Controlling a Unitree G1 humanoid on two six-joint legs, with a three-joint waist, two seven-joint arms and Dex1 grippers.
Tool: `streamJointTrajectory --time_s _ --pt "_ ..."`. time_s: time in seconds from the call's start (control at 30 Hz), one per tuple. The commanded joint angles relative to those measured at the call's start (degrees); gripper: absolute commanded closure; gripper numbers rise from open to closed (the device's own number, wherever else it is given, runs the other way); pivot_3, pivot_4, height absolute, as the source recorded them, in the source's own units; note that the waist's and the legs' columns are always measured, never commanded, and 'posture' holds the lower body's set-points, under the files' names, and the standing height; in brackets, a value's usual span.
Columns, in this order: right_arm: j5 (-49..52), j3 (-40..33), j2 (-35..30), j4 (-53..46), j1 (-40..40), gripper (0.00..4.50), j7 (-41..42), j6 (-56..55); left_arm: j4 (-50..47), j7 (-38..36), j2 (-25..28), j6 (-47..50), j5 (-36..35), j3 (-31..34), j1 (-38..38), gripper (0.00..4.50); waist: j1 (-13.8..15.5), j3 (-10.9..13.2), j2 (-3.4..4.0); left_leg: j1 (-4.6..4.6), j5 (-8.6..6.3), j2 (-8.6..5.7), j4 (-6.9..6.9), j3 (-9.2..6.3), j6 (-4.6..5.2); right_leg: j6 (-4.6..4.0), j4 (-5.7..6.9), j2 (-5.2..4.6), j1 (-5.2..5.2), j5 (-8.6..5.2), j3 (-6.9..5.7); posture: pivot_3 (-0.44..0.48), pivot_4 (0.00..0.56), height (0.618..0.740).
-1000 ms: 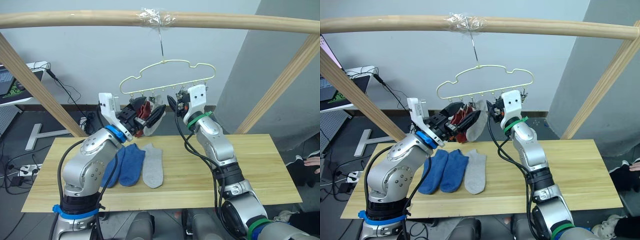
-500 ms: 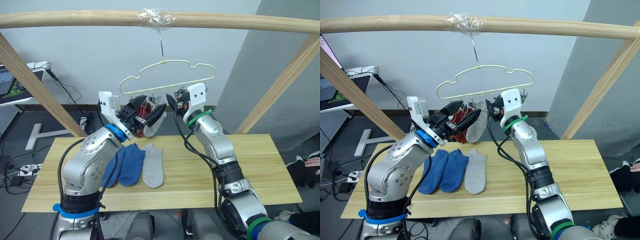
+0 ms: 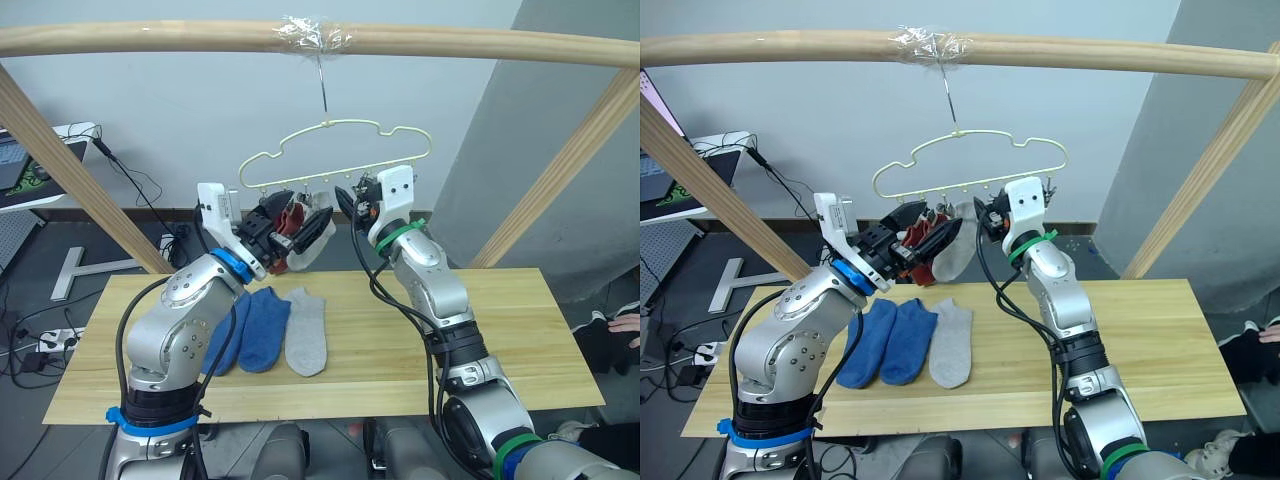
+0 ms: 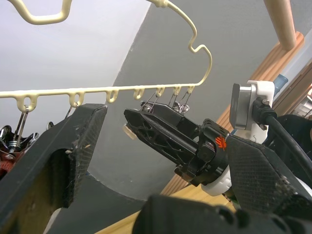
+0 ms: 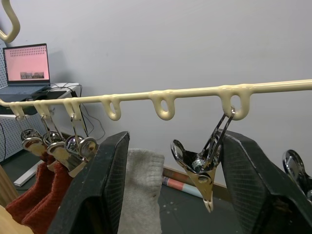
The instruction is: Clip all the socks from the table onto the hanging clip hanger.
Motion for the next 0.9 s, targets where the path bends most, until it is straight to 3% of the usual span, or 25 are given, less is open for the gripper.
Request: streamJointTrajectory --time_s 0.03,0.5,0.73,0.83,0.9 --pt "0.5 -0.3 0.4 -1.2 -1.6 1.62 -0.3 -1.0 -1.9 -0.4 -0.2 -1.6 0.0 0.2 -0.9 0.0 0.0 0.0 0.0 0.0 0.0 0.0 0.0 0.0 0.0 0.0 0.0 0.0 0.0 0.0 0.0 0.077 0.175 0.74" --pt "0.5 -0.5 0.4 -1.0 -1.8 1.62 -0.7 -0.8 -1.8 -0.5 -0.4 -2.0 0.3 0.0 -0.8 0.0 0.0 0.0 0.0 0.0 0.0 0.0 0.0 0.0 0.0 0.0 0.0 0.0 0.0 0.0 0.0 0.078 0.17 0.74" --pt "0.2 -0.3 0.0 -0.8 -1.9 3.92 -0.9 -0.7 -1.8 -0.4 -0.6 -2.5 0.3 -0.5 -0.6 0.0 0.0 0.0 0.0 0.0 0.0 0.0 0.0 0.0 0.0 0.0 0.0 0.0 0.0 0.0 0.0 0.078 0.17 0.74" --pt "0.3 -0.3 0.0 -0.8 -1.9 4.43 -1.0 -0.6 -1.9 -0.3 -0.6 -2.6 0.3 -0.6 -0.7 0.0 0.0 0.0 0.0 0.0 0.0 0.0 -0.01 0.01 0.0 0.0 0.0 0.0 0.0 0.0 0.0 0.078 0.17 0.74" --pt "0.3 -0.3 0.0 -0.9 -1.7 4.48 -0.9 -0.7 -2.0 -0.3 -0.6 -2.6 0.3 -0.7 -0.6 0.0 0.0 0.0 0.0 0.0 0.0 0.0 -0.01 0.0 0.0 0.0 0.0 0.0 -0.01 0.0 0.0 0.077 0.165 0.74"
